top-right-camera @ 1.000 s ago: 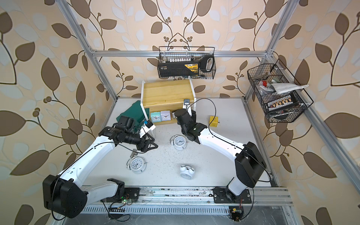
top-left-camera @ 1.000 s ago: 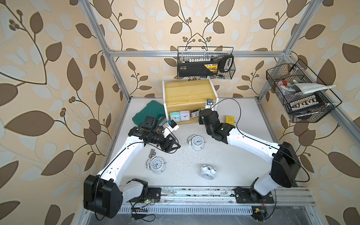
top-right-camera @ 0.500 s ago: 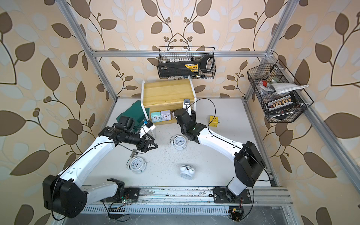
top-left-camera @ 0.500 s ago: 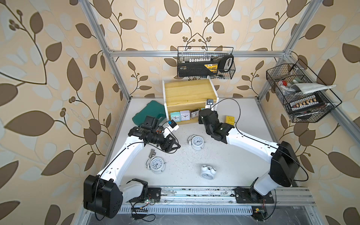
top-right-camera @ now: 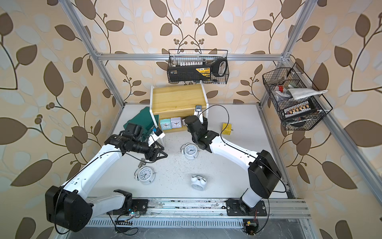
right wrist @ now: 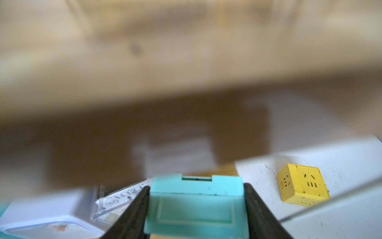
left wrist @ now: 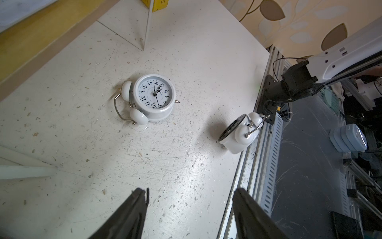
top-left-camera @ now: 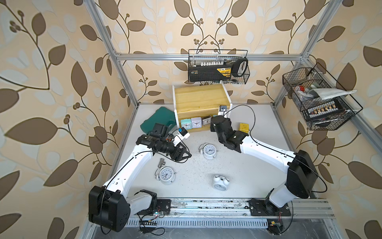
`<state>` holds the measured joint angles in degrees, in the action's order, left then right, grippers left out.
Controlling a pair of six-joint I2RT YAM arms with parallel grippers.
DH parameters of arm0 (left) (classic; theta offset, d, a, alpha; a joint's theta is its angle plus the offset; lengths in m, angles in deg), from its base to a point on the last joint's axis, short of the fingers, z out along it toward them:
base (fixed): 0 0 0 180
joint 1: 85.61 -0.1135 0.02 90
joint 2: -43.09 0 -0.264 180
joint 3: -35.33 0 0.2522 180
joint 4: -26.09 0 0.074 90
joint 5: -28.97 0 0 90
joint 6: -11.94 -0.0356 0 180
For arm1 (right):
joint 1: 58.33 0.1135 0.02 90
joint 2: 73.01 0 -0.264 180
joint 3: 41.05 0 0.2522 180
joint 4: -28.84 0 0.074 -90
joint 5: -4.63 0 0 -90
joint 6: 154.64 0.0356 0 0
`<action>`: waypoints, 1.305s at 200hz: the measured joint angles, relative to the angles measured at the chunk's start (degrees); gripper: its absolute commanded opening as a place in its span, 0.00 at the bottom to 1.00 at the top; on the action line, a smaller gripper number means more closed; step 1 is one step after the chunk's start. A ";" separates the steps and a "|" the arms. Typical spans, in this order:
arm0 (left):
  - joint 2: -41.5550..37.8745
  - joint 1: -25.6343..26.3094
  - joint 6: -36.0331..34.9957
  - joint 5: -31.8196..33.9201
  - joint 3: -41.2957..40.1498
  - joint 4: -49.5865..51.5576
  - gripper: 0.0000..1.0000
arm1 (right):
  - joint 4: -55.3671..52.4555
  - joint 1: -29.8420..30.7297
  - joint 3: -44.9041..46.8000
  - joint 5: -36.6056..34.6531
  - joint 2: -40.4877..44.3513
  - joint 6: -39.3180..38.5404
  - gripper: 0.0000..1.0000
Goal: Place the alarm clocks on the shelf by style
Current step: Place the alarm on the shelf.
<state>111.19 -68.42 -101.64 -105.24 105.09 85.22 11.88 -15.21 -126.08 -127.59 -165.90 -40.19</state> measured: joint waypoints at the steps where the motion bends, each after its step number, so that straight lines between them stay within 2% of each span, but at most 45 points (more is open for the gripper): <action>1: 0.00 0.00 0.00 0.00 0.00 0.00 0.70 | 0.02 0.00 0.02 0.00 0.02 0.02 0.48; 261: -0.22 0.00 -0.02 -0.92 0.00 0.00 0.70 | 1.57 0.11 1.27 -2.91 -1.73 2.34 0.63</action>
<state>110.97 -68.42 -101.66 -106.16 105.09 85.22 13.45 -15.10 -124.81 -130.49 -167.62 -37.85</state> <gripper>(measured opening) 0.696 0.625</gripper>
